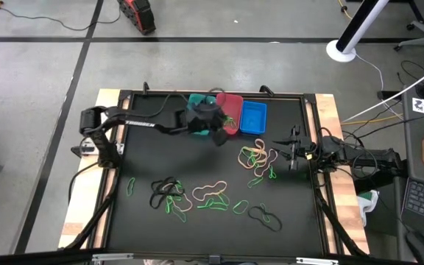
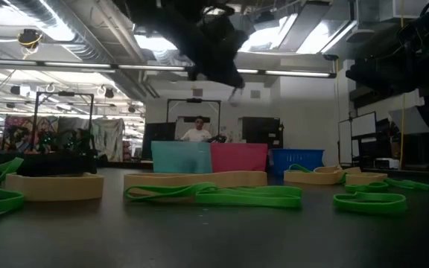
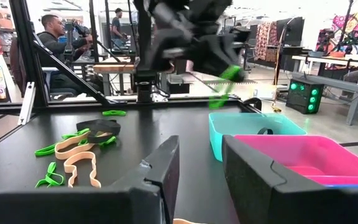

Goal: Sort rubber bands into baskets
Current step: Put the green rubber band into the pink bin

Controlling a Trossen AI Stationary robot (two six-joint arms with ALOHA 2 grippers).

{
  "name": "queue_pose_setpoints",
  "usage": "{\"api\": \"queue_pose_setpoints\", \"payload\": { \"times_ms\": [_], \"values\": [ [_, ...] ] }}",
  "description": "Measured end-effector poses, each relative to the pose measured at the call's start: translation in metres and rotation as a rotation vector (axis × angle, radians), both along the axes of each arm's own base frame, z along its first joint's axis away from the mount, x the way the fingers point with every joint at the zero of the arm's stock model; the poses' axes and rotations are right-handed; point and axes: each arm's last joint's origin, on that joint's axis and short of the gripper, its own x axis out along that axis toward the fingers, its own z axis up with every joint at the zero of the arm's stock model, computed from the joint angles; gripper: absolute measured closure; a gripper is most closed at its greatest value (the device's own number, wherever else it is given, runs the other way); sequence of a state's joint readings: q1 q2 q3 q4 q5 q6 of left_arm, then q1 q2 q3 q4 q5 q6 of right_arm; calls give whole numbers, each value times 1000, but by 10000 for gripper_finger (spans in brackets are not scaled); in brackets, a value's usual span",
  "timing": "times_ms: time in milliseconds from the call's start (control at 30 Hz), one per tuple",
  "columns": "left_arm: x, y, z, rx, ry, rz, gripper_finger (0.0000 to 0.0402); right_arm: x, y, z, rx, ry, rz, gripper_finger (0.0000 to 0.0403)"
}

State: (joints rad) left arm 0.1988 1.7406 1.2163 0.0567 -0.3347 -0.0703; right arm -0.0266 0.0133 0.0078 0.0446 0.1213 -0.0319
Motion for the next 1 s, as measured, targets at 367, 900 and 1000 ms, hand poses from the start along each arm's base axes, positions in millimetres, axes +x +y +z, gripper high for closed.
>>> {"api": "queue_pose_setpoints", "payload": {
  "times_ms": [367, 900, 1000],
  "values": [
    [18, 60, -55, 70, -26, 101, 395, 0, 0, 0, 0, -2, 7, 281],
    [20, 79, -83, 21, -37, 154, 275, -1, 0, 15, -1, -29, 8, 258],
    [20, 78, -83, 20, -38, 153, 251, 0, 0, 21, -1, -16, 8, 229]
  ]
}}
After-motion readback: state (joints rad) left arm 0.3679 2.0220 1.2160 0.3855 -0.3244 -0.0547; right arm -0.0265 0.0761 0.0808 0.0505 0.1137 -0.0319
